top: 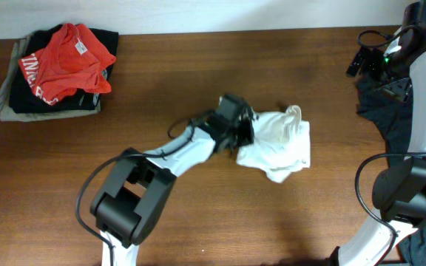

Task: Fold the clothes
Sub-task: 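Grasp the white bundle with the left gripper and lift it, then carry the bundle left and lower it onto the clothes stack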

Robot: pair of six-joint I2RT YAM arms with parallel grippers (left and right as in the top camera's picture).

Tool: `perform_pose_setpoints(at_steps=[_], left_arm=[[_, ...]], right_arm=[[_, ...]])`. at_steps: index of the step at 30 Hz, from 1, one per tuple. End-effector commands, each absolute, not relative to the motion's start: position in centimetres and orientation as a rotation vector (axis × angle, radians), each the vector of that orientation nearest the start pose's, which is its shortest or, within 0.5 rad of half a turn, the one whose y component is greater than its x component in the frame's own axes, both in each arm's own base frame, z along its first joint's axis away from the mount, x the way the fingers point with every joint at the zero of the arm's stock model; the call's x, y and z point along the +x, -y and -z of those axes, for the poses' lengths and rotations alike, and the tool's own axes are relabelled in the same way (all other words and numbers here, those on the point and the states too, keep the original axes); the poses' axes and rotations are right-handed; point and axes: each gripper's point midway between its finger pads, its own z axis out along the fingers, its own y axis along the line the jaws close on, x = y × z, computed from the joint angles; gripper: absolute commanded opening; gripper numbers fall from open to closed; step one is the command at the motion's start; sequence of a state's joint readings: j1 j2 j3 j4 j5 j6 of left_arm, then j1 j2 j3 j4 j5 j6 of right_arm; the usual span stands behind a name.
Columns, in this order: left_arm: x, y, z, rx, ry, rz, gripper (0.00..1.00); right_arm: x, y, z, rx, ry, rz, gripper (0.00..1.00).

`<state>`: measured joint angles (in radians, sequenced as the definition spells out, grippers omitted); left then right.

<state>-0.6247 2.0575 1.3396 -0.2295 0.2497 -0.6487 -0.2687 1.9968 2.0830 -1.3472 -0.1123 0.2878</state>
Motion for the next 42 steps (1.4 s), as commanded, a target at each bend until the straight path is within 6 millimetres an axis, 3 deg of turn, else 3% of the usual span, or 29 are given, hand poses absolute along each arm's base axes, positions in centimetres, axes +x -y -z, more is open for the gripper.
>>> perform_pose_setpoints(at_steps=[1,5,16,28,31,36,42], left_arm=[[43.6,30.3,-6.6,0.298,-2.556,0.642,0.01],[46.1,25.9,-6.9,0.388,-2.528,0.535,0.0],[51.3,13.8,-7.1,0.392,-2.468,0.283,0.0],[57.4,1.1,-13.8,0.147,-2.303,0.092,0.0],[58.5,-1.6,-15.6,0.114,-2.244,0.046,0.0],[59.3,-3.9,-16.8,0.074,-2.186,0.016,0.0],[59.5,-8.4,-17.7,-0.147,-2.142,-0.114,0.0]], right_arm=[[43.0,10.2,-20.5,0.756,-2.719,-0.14,0.99],[43.0,10.2,-20.5,0.756,-2.719,-0.14,0.99],[43.0,10.2,-20.5,0.756,-2.719,-0.14,0.99],[43.0,10.2,-20.5,0.756,-2.719,-0.14,0.99],[43.0,10.2,-20.5,0.756,-2.719,-0.14,0.99],[43.0,10.2,-20.5,0.756,-2.719,-0.14,0.99],[43.0,10.2,-20.5,0.756,-2.719,-0.14,0.99]])
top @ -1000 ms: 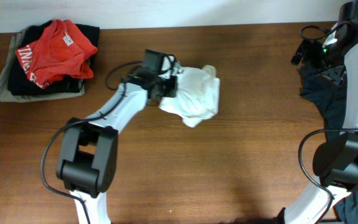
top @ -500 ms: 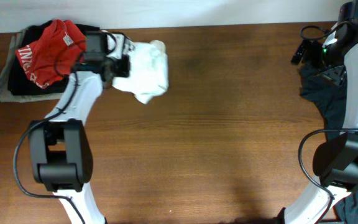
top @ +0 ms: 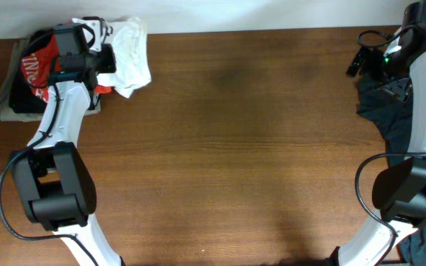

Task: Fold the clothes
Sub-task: 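Carry the bundle left and lower it onto the clothes stack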

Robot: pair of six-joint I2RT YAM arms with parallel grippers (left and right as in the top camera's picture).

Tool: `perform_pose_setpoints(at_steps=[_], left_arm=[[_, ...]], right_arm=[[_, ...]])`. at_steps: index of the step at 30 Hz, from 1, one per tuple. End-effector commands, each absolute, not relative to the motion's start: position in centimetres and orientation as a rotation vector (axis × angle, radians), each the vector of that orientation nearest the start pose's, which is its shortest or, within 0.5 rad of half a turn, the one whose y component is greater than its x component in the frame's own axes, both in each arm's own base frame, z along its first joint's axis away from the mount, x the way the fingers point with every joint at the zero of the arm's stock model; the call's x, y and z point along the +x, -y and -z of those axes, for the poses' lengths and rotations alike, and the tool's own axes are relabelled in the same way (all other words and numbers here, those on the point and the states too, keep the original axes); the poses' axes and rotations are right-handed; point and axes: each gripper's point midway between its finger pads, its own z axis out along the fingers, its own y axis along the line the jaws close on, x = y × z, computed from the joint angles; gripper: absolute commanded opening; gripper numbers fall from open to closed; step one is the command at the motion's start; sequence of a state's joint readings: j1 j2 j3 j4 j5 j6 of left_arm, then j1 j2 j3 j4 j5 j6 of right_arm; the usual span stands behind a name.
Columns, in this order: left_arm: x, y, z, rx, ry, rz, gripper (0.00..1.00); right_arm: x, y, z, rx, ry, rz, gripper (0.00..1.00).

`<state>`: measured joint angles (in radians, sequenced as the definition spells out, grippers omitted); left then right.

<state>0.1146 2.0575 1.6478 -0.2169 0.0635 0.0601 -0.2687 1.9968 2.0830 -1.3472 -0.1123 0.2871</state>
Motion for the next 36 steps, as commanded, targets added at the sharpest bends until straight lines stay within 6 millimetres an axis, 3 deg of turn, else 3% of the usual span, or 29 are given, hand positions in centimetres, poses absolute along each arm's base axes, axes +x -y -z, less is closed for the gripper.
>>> perform_pose_setpoints(at_steps=[1,6,10,14,18,25,32,36], left_arm=[[59.6,-8.7,-17.8,-0.152,-2.135,-0.116,0.0],[59.6,-10.4,-18.4,-0.244,-2.102,-0.096,0.0],[59.6,-10.6,-18.7,-0.257,-2.094,-0.092,0.0],[59.4,-10.8,-20.6,-0.26,-2.058,-0.104,0.0],[59.0,-12.3,-22.7,-0.312,-2.002,-0.199,0.0],[58.9,-13.5,-22.6,-0.335,-1.997,-0.221,0.01],[57.8,-18.0,-23.0,-0.41,-1.967,-0.269,0.01],[57.4,-19.6,-22.8,-0.438,-1.965,-0.287,0.01]], right_arm=[[43.0,10.2,-20.5,0.756,-2.719,-0.14,0.99],[43.0,10.2,-20.5,0.756,-2.719,-0.14,0.99],[43.0,10.2,-20.5,0.756,-2.719,-0.14,0.99],[43.0,10.2,-20.5,0.756,-2.719,-0.14,0.99],[43.0,10.2,-20.5,0.756,-2.719,-0.14,0.98],[43.0,10.2,-20.5,0.756,-2.719,-0.14,0.99],[43.0,10.2,-20.5,0.756,-2.719,-0.14,0.99],[43.0,10.2,-20.5,0.756,-2.719,-0.14,0.99]])
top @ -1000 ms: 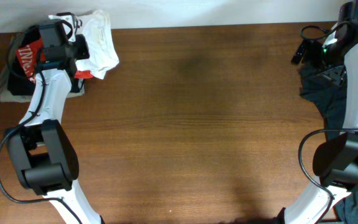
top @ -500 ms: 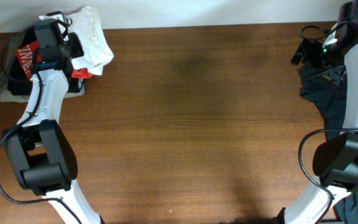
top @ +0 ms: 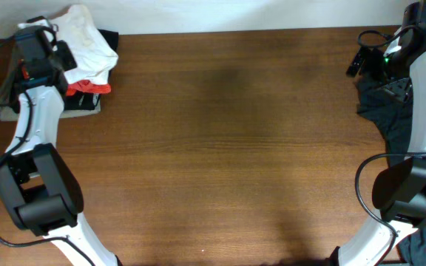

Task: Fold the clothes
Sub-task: 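Carry the bundle left and lower it onto the clothes stack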

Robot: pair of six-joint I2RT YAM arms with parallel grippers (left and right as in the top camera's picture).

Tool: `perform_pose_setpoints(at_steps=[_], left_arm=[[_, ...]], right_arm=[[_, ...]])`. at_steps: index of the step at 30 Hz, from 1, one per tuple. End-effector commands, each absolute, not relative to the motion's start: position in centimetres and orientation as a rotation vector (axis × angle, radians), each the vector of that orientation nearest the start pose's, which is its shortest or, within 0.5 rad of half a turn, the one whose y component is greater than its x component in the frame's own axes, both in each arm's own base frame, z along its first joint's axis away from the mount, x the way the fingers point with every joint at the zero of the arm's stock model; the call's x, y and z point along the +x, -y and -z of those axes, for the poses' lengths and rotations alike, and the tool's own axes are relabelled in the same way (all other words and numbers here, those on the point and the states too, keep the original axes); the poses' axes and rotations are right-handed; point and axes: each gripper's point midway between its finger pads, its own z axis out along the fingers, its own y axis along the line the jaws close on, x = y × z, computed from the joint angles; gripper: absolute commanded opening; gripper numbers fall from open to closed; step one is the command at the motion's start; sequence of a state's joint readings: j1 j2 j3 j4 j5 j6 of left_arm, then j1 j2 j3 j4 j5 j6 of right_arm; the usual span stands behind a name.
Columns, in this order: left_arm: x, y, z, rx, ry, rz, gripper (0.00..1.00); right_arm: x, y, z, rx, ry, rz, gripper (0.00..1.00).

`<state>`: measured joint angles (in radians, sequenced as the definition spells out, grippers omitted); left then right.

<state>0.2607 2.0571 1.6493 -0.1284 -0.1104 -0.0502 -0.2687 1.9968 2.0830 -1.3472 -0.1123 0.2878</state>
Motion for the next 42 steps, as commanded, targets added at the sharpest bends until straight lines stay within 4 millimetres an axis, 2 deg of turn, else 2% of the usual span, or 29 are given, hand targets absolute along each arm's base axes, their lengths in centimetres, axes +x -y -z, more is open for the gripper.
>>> perform_pose_setpoints(at_steps=[1,10,15,19,20,22,23,24,25,26,29,33,35,36,37,38,39,40,42], left_arm=[[57.4,-19.9,-22.3,-0.443,-1.971,-0.289,0.01],[57.6,-22.4,-18.5,-0.509,-2.001,-0.37,0.04],[57.4,-23.1,-14.7,-0.53,-2.074,-0.378,0.07],[57.0,-24.3,-13.2,-0.568,-2.085,-0.432,0.08],[56.8,-24.6,-12.8,-0.578,-2.09,-0.45,0.09],[56.4,-25.3,-12.4,-0.603,-2.093,-0.493,0.23],[56.2,-25.6,-12.4,-0.614,-2.089,-0.514,0.28],[56.0,-25.9,-12.6,-0.628,-2.08,-0.543,0.45],[55.8,-26.2,-12.8,-0.637,-2.073,-0.561,0.94],[55.6,-26.5,-13.2,-0.65,-2.061,-0.586,0.99],[55.4,-26.6,-15.0,-0.656,-2.027,-0.597,0.99],[55.1,-26.3,-20.8,-0.649,-1.916,-0.583,0.99],[55.3,-25.4,-24.2,-0.608,-1.86,-0.517,0.99],[55.7,-24.8,-25.1,-0.58,-1.844,-0.477,0.79],[56.0,-24.5,-25.7,-0.563,-1.828,-0.453,0.51],[56.2,-24.3,-26.0,-0.553,-1.816,-0.436,0.36],[56.3,-24.4,-25.8,-0.566,-1.81,-0.426,0.15],[56.5,-24.5,-25.3,-0.587,-1.804,-0.41,0.01],[57.4,-24.7,-24.3,-0.601,-1.784,-0.395,0.01]], right_arm=[[43.0,10.2,-20.5,0.756,-2.719,-0.14,0.99],[43.0,10.2,-20.5,0.756,-2.719,-0.14,0.99],[43.0,10.2,-20.5,0.756,-2.719,-0.14,0.99],[43.0,10.2,-20.5,0.756,-2.719,-0.14,0.99],[43.0,10.2,-20.5,0.756,-2.719,-0.14,0.99],[43.0,10.2,-20.5,0.756,-2.719,-0.14,0.99],[43.0,10.2,-20.5,0.756,-2.719,-0.14,0.99],[43.0,10.2,-20.5,0.756,-2.719,-0.14,0.99],[43.0,10.2,-20.5,0.756,-2.719,-0.14,0.99],[43.0,10.2,-20.5,0.756,-2.719,-0.14,0.99],[43.0,10.2,-20.5,0.756,-2.719,-0.14,0.99],[43.0,10.2,-20.5,0.756,-2.719,-0.14,0.99],[43.0,10.2,-20.5,0.756,-2.719,-0.14,0.99],[43.0,10.2,-20.5,0.756,-2.719,-0.14,0.99],[43.0,10.2,-20.5,0.756,-2.719,-0.14,0.99],[43.0,10.2,-20.5,0.756,-2.719,-0.14,0.99],[43.0,10.2,-20.5,0.756,-2.719,-0.14,0.99],[43.0,10.2,-20.5,0.756,-2.719,-0.14,0.99],[43.0,10.2,-20.5,0.756,-2.719,-0.14,0.99]])
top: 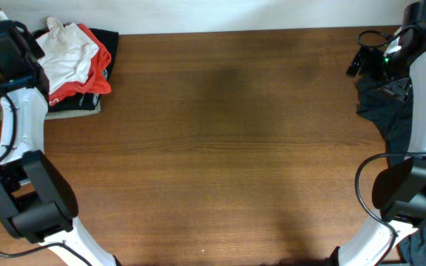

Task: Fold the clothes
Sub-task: 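Carry the bundle left and lower it onto the clothes stack, then release the bundle and press it flat on the stack with the left gripper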

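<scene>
A crumpled white garment (66, 53) lies on top of the stack of clothes at the table's far left, over a red garment (100, 72) and black folded ones (80, 103). My left gripper (37, 53) is at the white garment's left edge; its fingers are hidden under the wrist, so I cannot tell whether it still grips the cloth. At the far right edge my right gripper (356, 63) hangs beside a heap of dark clothes (387, 118), and its jaws are too small to read.
The brown wooden table (228, 148) stretches between the two arms. A white wall strip runs along the far edge. The right arm's base and more dark cloth sit at the lower right corner.
My left gripper has moved further left and back. The white garment, then bunched high on the stack's rear edge, now lies spread lower on top of the red one.
My left gripper first held the white garment at the table's middle. Then it had the garment at the far left beside the stack, then over the stack's back edge. Now the garment rests on the stack. The right arm has stayed still throughout.
</scene>
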Robot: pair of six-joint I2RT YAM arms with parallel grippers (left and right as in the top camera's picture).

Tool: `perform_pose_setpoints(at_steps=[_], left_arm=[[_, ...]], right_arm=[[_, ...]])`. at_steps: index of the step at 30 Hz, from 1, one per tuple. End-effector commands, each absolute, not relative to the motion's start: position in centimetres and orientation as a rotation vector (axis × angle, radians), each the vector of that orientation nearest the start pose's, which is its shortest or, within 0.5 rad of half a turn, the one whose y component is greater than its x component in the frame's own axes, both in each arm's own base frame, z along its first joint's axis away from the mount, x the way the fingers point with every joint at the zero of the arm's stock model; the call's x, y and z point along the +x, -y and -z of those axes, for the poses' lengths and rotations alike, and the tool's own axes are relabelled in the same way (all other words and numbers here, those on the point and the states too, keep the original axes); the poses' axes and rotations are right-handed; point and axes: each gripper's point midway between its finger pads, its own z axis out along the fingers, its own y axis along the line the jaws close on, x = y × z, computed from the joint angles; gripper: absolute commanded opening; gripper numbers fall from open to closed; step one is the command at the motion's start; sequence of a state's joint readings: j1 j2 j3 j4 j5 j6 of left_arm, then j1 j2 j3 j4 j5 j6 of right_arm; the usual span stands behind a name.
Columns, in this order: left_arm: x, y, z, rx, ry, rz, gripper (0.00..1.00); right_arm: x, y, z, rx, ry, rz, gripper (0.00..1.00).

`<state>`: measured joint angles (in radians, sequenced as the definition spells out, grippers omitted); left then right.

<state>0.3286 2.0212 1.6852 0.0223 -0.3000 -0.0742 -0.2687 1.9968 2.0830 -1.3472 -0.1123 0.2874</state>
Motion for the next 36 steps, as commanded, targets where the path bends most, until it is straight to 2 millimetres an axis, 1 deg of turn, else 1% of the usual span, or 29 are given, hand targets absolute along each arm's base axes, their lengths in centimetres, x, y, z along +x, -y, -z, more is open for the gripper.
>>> perform_pose_setpoints(at_steps=[1,2,5,7,8,11,12,13,14,15,16,18,19,22,24,26,27,30,33,34,36], left_arm=[[57.9,-24.9,-23.6,-0.599,-1.772,-0.395,0.01],[58.4,-25.1,-22.9,-0.598,-1.763,-0.394,0.01],[59.8,-25.6,-19.9,-0.596,-1.75,-0.394,0.01],[60.4,-25.9,-16.8,-0.601,-1.778,-0.397,0.01],[60.5,-26.0,-15.1,-0.605,-1.801,-0.399,0.01],[60.5,-26.0,-11.0,-0.616,-1.871,-0.407,0.01],[60.4,-26.0,-9.8,-0.619,-1.896,-0.408,0.01],[60.3,-25.9,-9.3,-0.621,-1.912,-0.408,0.01],[60.2,-25.9,-9.1,-0.617,-1.922,-0.412,0.01],[60.3,-25.9,-9.7,-0.602,-1.916,-0.42,0.01],[60.5,-25.9,-10.5,-0.588,-1.908,-0.428,0.01],[60.8,-25.8,-12.6,-0.573,-1.884,-0.43,0.01],[60.9,-25.6,-13.9,-0.569,-1.874,-0.427,0.01],[61.2,-24.3,-19.0,-0.543,-1.811,-0.41,0.01],[61.3,-22.6,-23.1,-0.514,-1.751,-0.387,0.01],[61.5,-21.5,-24.4,-0.495,-1.732,-0.372,0.01],[61.7,-20.6,-24.5,-0.483,-1.736,-0.361,0.01],[62.1,-19.7,-22.6,-0.472,-1.784,-0.351,0.01],[62.8,-18.9,-19.3,-0.443,-1.858,-0.311,0.01],[63.0,-18.6,-17.8,-0.433,-1.889,-0.293,0.01],[63.4,-17.9,-15.4,-0.409,-1.938,-0.253,0.04]], right_arm=[[43.0,10.2,-20.5,0.756,-2.719,-0.14,0.99],[43.0,10.2,-20.5,0.756,-2.719,-0.14,0.99],[43.0,10.2,-20.5,0.756,-2.719,-0.14,0.99],[43.0,10.2,-20.5,0.756,-2.719,-0.14,0.99],[43.0,10.2,-20.5,0.756,-2.719,-0.14,0.99],[43.0,10.2,-20.5,0.756,-2.719,-0.14,0.99],[43.0,10.2,-20.5,0.756,-2.719,-0.14,0.99],[43.0,10.2,-20.5,0.756,-2.719,-0.14,0.99],[43.0,10.2,-20.5,0.756,-2.719,-0.14,0.99],[43.0,10.2,-20.5,0.756,-2.719,-0.14,0.99],[43.0,10.2,-20.5,0.756,-2.719,-0.14,0.99],[43.0,10.2,-20.5,0.756,-2.719,-0.14,0.99],[43.0,10.2,-20.5,0.756,-2.719,-0.14,0.99],[43.0,10.2,-20.5,0.756,-2.719,-0.14,0.99],[43.0,10.2,-20.5,0.756,-2.719,-0.14,0.99],[43.0,10.2,-20.5,0.756,-2.719,-0.14,0.99],[43.0,10.2,-20.5,0.756,-2.719,-0.14,0.99],[43.0,10.2,-20.5,0.756,-2.719,-0.14,0.99],[43.0,10.2,-20.5,0.756,-2.719,-0.14,0.99],[43.0,10.2,-20.5,0.756,-2.719,-0.14,0.99],[43.0,10.2,-20.5,0.756,-2.719,-0.14,0.99]])
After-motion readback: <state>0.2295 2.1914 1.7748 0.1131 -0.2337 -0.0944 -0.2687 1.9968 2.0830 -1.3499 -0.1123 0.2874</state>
